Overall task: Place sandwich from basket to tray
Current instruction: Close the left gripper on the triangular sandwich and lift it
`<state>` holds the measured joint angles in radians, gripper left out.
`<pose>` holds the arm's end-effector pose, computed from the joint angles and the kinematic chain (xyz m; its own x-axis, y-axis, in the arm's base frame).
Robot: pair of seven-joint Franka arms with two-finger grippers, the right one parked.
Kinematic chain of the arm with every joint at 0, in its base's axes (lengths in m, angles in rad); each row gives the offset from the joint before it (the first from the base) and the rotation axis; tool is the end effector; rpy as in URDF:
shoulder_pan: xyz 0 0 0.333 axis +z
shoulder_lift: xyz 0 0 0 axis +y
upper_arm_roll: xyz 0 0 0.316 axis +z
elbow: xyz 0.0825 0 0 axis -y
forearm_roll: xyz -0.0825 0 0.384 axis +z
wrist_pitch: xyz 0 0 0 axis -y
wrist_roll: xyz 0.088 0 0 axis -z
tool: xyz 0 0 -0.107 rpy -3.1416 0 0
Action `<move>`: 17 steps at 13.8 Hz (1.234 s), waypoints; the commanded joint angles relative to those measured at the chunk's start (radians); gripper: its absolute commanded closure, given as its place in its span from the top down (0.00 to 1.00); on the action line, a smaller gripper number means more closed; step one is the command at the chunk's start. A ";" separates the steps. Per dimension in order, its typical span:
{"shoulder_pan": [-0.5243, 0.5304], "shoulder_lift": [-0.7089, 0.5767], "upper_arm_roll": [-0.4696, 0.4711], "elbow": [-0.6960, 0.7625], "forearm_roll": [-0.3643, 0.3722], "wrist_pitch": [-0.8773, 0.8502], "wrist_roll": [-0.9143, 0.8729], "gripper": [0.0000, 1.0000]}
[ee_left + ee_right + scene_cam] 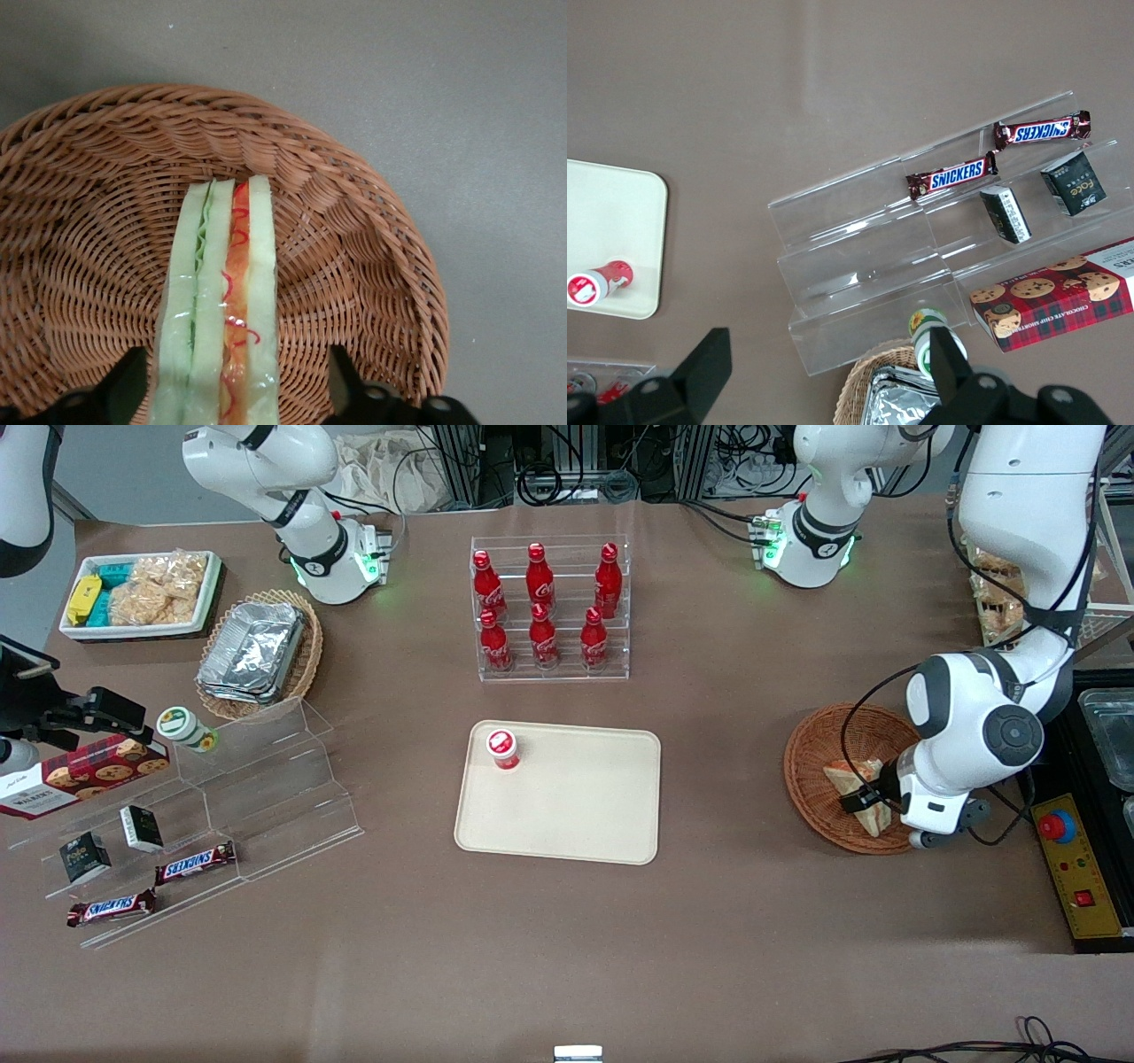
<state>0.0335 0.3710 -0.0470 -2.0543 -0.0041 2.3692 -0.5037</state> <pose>0.5877 -0.0075 0.2506 0.8779 0.4753 -0.0583 0.4756 -0.8796 -0.0096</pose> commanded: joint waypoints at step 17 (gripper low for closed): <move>-0.006 -0.228 -0.100 0.431 0.010 -0.603 -0.015 0.33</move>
<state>0.0297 0.1495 -0.1138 -1.7293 -0.0022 1.8822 -0.5102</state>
